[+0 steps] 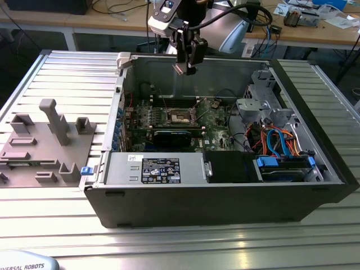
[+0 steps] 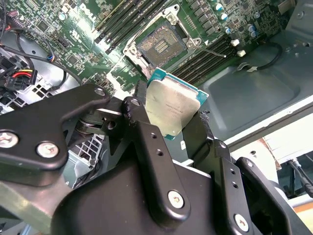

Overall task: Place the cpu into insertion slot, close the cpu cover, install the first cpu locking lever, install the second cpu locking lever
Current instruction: 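Place the cpu into insertion slot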

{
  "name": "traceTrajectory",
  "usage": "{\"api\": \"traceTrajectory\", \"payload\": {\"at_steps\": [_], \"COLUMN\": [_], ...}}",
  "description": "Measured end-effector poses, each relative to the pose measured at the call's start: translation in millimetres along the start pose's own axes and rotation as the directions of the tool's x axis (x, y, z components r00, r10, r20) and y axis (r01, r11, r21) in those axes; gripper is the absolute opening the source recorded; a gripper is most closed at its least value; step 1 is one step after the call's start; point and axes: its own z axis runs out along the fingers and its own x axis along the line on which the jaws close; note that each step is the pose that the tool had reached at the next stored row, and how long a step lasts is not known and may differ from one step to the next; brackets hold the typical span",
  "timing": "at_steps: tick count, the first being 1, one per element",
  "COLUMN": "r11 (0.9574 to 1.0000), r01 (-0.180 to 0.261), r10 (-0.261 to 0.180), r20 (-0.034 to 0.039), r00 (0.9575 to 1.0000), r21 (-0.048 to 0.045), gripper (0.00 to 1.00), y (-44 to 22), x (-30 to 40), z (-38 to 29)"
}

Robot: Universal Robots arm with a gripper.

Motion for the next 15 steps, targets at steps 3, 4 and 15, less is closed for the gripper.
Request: {"api": "traceTrajectory", "payload": {"at_steps": [3,4,15], "r11": [1.0,1.0,0.9998], "r01": [0.0,0.0,-0.002], "r10": [0.0,0.0,0.002], "r20": [-0.0009,-0.0012,-0.0075], "r00": [1.0,1.0,1.0], "r21": [0.0025,0.0031,0.0199], "gripper": [0.54,0.54,0.54], "y": [0.0,0.0,0.0], "x": [0.0,0.0,0.0], "z": [0.0,0.0,0.0]}}
